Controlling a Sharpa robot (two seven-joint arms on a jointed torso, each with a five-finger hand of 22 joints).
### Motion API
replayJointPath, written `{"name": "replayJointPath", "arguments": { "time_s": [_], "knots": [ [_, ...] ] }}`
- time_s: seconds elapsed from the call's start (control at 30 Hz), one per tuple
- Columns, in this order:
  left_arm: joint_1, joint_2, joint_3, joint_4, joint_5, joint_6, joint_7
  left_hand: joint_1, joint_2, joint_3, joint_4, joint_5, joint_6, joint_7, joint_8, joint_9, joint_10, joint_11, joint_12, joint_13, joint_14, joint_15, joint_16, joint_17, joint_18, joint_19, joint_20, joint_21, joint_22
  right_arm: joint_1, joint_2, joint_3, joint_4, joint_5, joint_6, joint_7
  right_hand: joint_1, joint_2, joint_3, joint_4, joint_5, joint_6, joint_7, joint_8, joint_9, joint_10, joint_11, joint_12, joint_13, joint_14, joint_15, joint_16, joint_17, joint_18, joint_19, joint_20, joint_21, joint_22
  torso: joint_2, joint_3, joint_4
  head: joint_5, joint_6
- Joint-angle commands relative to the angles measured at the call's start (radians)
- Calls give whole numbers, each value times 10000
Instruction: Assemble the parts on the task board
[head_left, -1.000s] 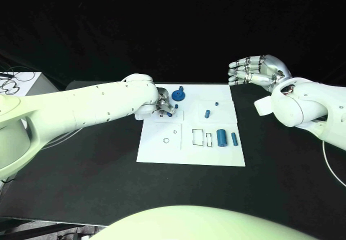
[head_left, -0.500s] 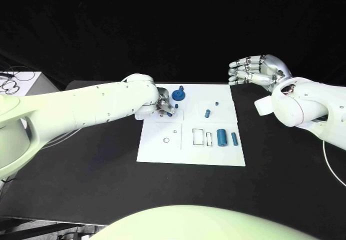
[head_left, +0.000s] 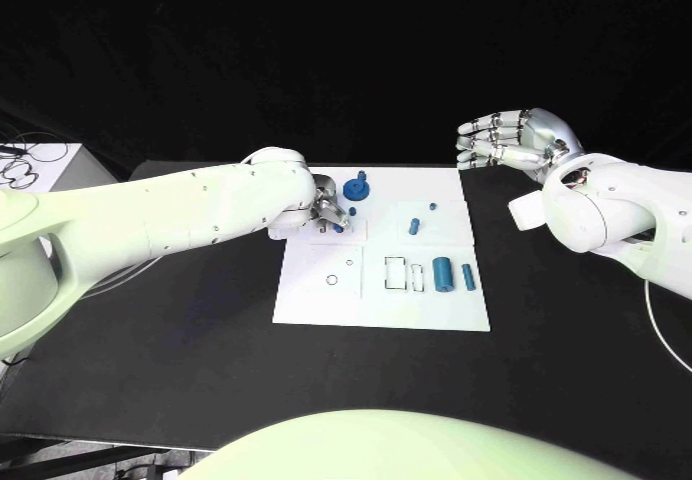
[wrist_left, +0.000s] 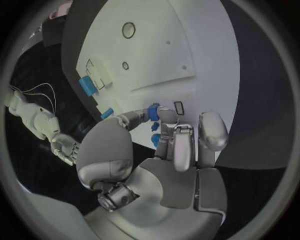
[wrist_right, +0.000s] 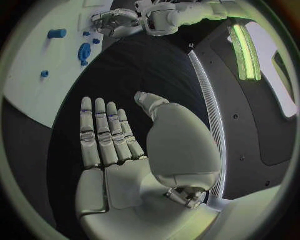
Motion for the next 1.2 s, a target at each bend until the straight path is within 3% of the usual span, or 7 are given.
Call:
{"name": "replayJointPath", "arguments": {
  "time_s": [0.03,0.9,1.07,1.2],
  "knots": [
    [-46,-16,-36,-45,-28,188,-42,-113,-44,-256,117,-28,49,62,-23,-38,-76,-16,62,-21,829,-69,-20,1932,-189,60,3,-5,26,-2,-10,5,12,-48,97,40,-81,-22,-74,4,33,55,532,-53,-13,22,39,-12,-9,22,77,-34,-8,71,-59,12,-5,-9,-5,2,0,1,2],
    [-46,8,-33,-253,-52,31,-37,-65,7,-1718,966,-49,109,77,-33,-47,-96,-3,142,3,827,-60,-25,1934,-192,79,10,-27,50,-2,-32,4,32,-46,83,49,-113,-25,-113,31,14,50,546,-61,-17,19,47,-10,-40,21,83,-54,-39,69,-66,16,-6,-46,0,-7,-7,-18,31],
    [-46,14,-30,-235,-46,-90,-25,-34,1,-2168,1252,-56,117,78,-39,-49,-88,-1,166,17,832,-61,-17,1949,-194,85,9,-31,59,-2,-41,3,39,-44,87,47,-127,-21,-127,44,9,49,550,-63,-19,18,51,-9,-51,21,85,-61,-50,69,-69,18,-6,-60,7,-2,0,-29,30],
    [-47,11,-29,-214,3,-181,-17,-22,-23,-2771,1687,-59,141,63,-46,-53,-64,-14,193,37,844,-70,4,1983,-193,94,1,-38,67,-2,-39,3,35,-44,87,45,-127,-21,-127,44,9,49,550,-63,-19,18,51,-9,-51,21,85,-61,-50,69,-69,18,-6,-60,7,-1,1,-34,29]
  ]
}}
